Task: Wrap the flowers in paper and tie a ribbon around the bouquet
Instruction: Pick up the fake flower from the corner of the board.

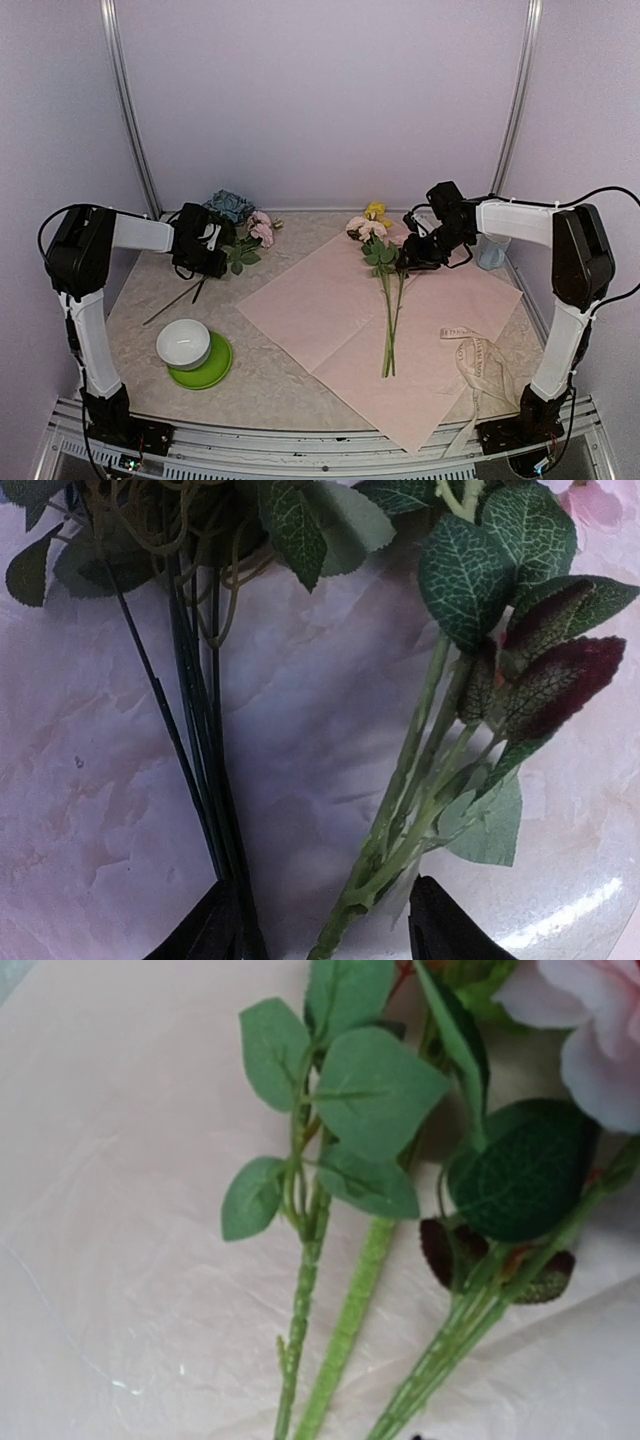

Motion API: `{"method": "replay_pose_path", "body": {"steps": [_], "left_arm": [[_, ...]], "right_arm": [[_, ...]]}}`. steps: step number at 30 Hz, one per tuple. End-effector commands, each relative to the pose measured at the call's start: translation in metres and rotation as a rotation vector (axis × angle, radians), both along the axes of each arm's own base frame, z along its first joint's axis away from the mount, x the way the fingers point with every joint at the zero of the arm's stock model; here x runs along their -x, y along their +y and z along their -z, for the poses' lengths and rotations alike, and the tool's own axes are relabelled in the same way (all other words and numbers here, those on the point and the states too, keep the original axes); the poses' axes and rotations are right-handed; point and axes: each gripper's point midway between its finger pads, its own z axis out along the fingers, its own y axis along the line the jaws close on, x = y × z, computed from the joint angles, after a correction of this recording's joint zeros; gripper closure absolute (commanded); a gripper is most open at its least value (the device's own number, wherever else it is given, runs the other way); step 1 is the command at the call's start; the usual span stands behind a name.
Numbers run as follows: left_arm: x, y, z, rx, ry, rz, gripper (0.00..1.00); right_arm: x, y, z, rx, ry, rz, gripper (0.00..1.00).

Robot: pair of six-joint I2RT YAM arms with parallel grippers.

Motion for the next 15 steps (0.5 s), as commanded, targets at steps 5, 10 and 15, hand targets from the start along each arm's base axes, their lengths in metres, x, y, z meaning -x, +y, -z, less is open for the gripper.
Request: {"method": "replay_pose_path", "body": {"steps": [5, 10, 15], "left_arm": [[-0.008, -0.023, 0.001, -0.014, -0.022, 0.083, 0.65], [-0.007, -0.017, -0.003, -0.055, -0.030, 0.052, 0.74], [-0.006, -0.018, -0.038, -0.020, -0.123, 0.042, 0.97]], "right_arm": [[0.005, 0.000, -0.003, -0.004, 0.001, -0.016, 0.62], [0.006, -0.001, -0.001, 0.000, 0.008, -0.018, 0.61], [0.006, 0.000, -0.001, -0.004, 0.007, -0.017, 0.60]]}}
